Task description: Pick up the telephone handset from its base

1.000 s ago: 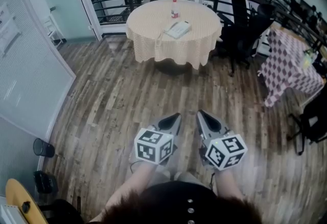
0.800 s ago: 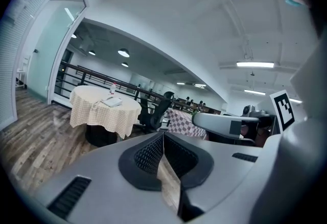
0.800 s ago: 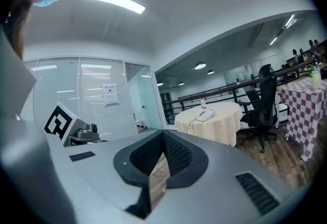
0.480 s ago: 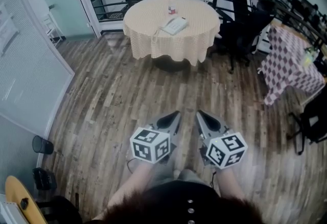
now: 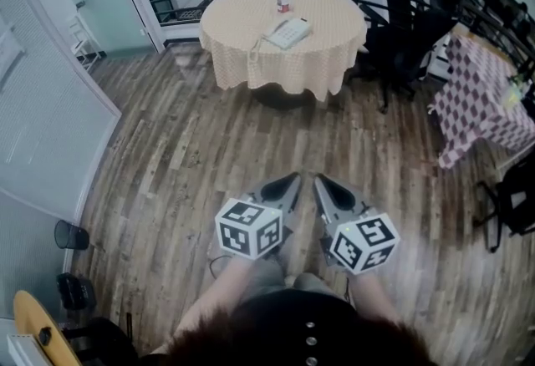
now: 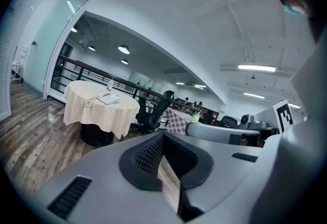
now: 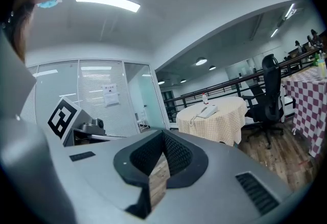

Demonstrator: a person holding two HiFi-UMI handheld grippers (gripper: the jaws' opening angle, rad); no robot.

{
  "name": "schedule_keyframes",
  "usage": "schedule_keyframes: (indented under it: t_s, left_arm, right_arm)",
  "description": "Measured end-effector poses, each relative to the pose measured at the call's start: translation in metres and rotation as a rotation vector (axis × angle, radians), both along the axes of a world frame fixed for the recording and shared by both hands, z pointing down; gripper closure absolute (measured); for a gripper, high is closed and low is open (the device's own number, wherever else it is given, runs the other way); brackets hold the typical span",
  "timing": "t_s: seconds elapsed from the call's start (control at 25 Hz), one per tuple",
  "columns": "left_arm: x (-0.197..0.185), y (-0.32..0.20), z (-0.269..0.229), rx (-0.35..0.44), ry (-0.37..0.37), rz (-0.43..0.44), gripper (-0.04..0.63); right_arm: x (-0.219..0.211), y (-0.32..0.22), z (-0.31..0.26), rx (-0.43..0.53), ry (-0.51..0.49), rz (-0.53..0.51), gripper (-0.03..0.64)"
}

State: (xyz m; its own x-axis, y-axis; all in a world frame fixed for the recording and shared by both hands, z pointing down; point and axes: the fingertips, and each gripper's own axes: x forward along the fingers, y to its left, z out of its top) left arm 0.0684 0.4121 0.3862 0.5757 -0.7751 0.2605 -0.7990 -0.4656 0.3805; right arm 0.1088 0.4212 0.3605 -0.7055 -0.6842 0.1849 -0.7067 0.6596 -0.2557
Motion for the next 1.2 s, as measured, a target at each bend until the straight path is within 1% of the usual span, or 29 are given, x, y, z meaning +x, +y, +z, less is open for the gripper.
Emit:
schedule_keyframes:
  t_s: [0.24,0.48,0.68,0.88,1.0,1.08,1.2]
  left_arm:
    - [-0.030,-0.070,0.000,0.011,-0.023,-0.002,0.586]
    - [-0.069,-0.149,-0.007,0.017,-0.035,-0.005,0.586]
    - [-0.091,-0.204,-0.007,0.012,-0.017,0.018,0.586]
    - [-0.104,-0.240,-0.004,0.015,-0.023,0.063,0.586]
    - [-0.109,-0.251,0.007,-0.014,-0.016,0.082,0.586]
    - [-0.111,-0.257,0.015,-0.033,-0.015,0.087,0.586]
    - [-0.117,-0.267,0.020,-0.044,-0.012,0.087,0.586]
  right_arm:
    - [-0.018,-0.073,0.001,0.003,-0.009,0.045,0.606]
    - [-0.051,-0.148,-0.002,-0.004,0.002,0.096,0.606]
    - [-0.079,-0.206,-0.003,0.004,-0.009,0.109,0.606]
    - [-0.098,-0.247,0.001,-0.007,-0.036,0.140,0.606]
    - [-0.113,-0.258,0.007,-0.020,-0.042,0.126,0.606]
    - [-0.121,-0.264,0.010,-0.021,-0.030,0.114,0.606]
    - [-0.122,-0.276,0.011,-0.027,-0.017,0.124,0.606]
